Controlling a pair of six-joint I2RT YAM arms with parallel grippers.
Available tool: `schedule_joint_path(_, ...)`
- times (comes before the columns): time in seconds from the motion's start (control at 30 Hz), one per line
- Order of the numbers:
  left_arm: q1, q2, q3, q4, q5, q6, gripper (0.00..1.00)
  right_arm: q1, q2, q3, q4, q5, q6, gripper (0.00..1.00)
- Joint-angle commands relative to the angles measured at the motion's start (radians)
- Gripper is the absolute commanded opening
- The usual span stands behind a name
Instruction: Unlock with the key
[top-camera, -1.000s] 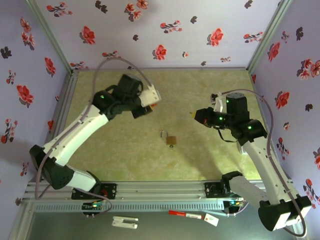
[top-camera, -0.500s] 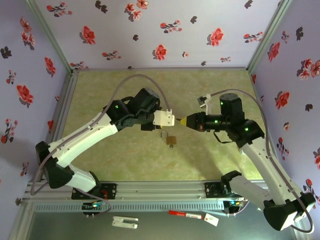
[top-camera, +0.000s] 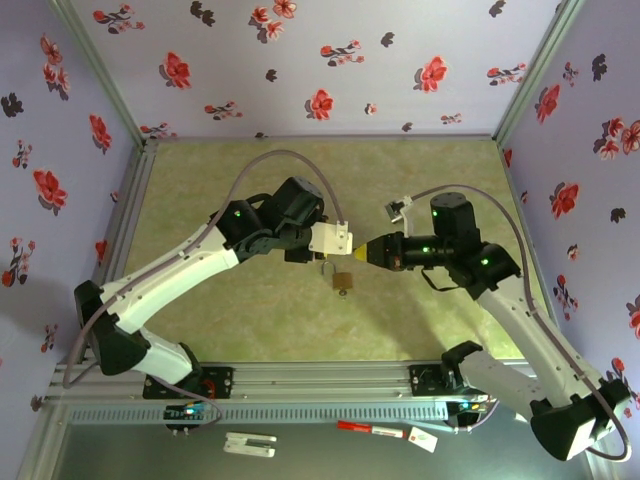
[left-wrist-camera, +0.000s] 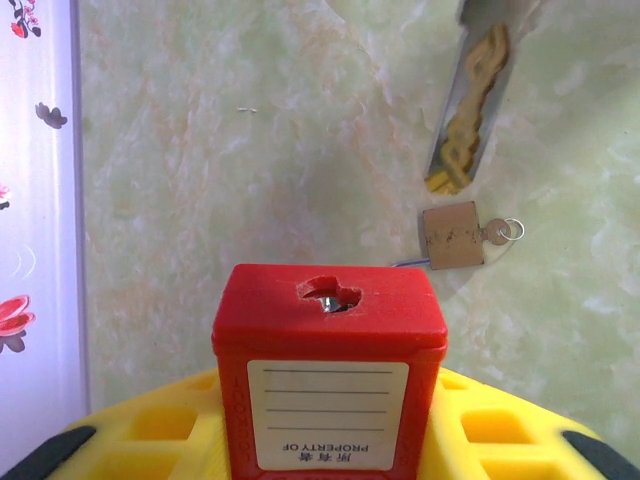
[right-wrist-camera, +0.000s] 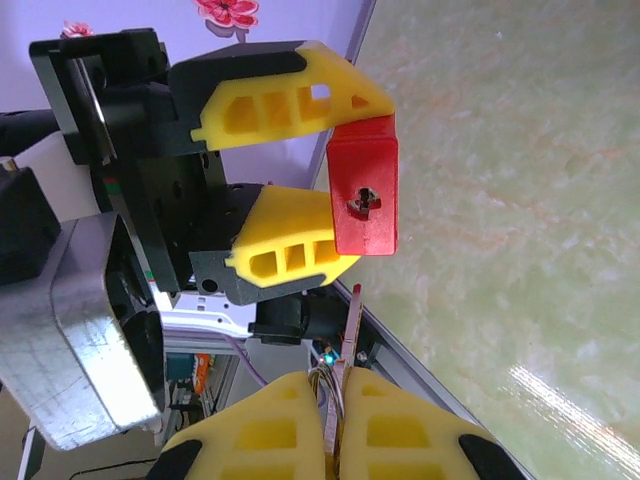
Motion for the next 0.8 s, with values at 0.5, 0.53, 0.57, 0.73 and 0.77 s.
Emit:
schedule_joint_path(0.5,-0.025,0.009,0.019,-0.006,0.069,-0.023,0.00,0.007,-0.001,-0.064,0.170,0.010,0.064,0.00)
schedule_joint_path(0.53,-0.026,0.009,0.020,-0.005,0.069,-0.023,0.00,0.007,0.001,-0.065,0.172,0.009,0.065,0.00)
schedule_joint_path(0.57,-0.026,0.010,0.020,-0.004,0.069,-0.025,0.00,0.007,0.006,-0.065,0.174,0.004,0.065,0.00)
schedule_joint_path(0.73,-0.026,0.009,0.021,-0.002,0.066,-0.025,0.00,0.007,0.008,-0.074,0.197,-0.011,0.081,0.00)
schedule_joint_path(0.77,-0.026,0.010,0.020,-0.001,0.066,-0.026,0.00,0.007,0.007,-0.076,0.201,-0.013,0.083,0.00)
